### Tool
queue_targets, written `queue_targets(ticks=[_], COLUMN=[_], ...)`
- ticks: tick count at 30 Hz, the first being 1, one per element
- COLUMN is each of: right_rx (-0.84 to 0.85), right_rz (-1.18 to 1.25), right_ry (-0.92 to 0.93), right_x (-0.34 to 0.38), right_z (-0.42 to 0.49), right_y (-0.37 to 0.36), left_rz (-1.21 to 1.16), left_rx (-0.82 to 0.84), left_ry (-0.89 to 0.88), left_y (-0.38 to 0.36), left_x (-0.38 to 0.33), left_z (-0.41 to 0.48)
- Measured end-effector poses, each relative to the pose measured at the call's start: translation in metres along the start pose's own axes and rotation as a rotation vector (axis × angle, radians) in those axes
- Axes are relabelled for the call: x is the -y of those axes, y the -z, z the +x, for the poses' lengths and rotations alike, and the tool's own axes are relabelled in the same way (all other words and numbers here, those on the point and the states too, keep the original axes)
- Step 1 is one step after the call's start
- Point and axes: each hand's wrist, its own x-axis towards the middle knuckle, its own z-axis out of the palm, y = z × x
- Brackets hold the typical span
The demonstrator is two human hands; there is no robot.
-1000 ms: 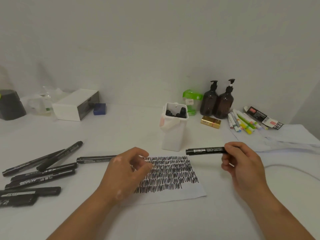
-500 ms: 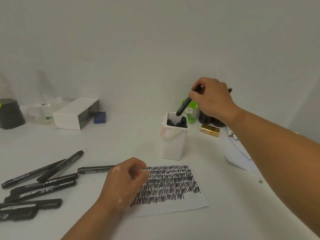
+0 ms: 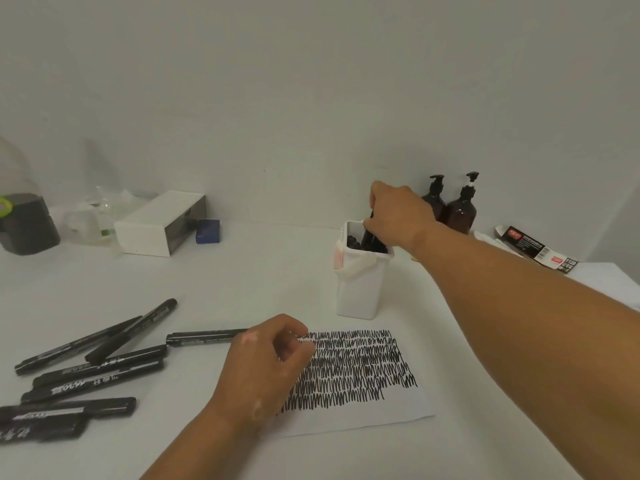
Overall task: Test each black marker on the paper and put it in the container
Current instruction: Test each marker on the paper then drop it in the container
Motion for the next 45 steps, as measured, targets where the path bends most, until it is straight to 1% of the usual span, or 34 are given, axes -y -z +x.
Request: queue_targets(ticks=[5, 11, 13, 16, 19, 21, 23, 25, 27, 29, 31, 33, 35, 37, 41, 43, 45], right_rx=[0.052, 0.044, 0.013, -0.132, -0.224, -0.244, -0.184, -0.063, 0.025, 0.065, 0.069, 0.063, 0.064, 0.061, 0.044, 0.05, 0.059], right_rz=[-0.085, -0.023, 0.087, 0.314, 0.535, 0.646, 0.71, 0.742, 0.765, 0.783, 0.787, 0.785, 0.793, 0.821, 0.873, 0.882, 0.893], right_ry=[-0.043, -0.078, -0.09, -0.117, -0.158, -0.199, -0.244, -0.265, -0.246, -0.21, -0.165, -0.128, -0.109, -0.099, -0.106, -0.113, -0.115], right_x=[0.002, 0.0, -0.004, -0.011, -0.026, -0.038, -0.047, -0.051, -0.05, -0.045, -0.042, -0.039, -0.039, -0.041, -0.045, -0.045, -0.045], right_z=[0.002, 0.0, -0.004, -0.024, -0.071, -0.11, -0.148, -0.179, -0.201, -0.213, -0.219, -0.221, -0.221, -0.221, -0.219, -0.218, -0.218], right_y=[-0.009, -0.009, -0.001, 0.014, 0.018, 0.009, -0.005, -0.022, -0.036, -0.045, -0.051, -0.054, -0.055, -0.054, -0.052, -0.051, -0.05], left_rz=[-0.01, -0.013, -0.007, -0.008, -0.01, -0.003, 0.003, 0.023, 0.04, 0.065, 0.126, 0.205, 0.291, 0.432, 0.849, 0.925, 0.945], left_rx=[0.001, 0.011, 0.013, 0.006, -0.002, -0.005, -0.005, -0.006, -0.006, -0.004, 0.002, -0.052, -0.144, -0.161, 0.047, 0.135, 0.167], left_ry=[-0.005, 0.002, -0.002, 0.005, 0.008, 0.002, 0.004, 0.008, 0.0, -0.015, -0.035, -0.053, -0.024, 0.026, 0.164, 0.191, 0.189], left_y=[0.001, 0.002, 0.003, 0.003, 0.003, 0.003, 0.002, 0.002, 0.002, 0.001, 0.002, 0.005, 0.014, 0.024, 0.039, 0.042, 0.042], left_x=[0.0, -0.001, -0.001, 0.0, 0.002, 0.003, 0.005, 0.005, 0.004, 0.003, 0.002, 0.004, 0.01, 0.017, 0.029, 0.031, 0.034], left_z=[0.0, 0.001, 0.001, 0.001, 0.002, 0.003, 0.003, 0.003, 0.002, 0.001, 0.0, 0.002, 0.009, 0.017, 0.032, 0.035, 0.036])
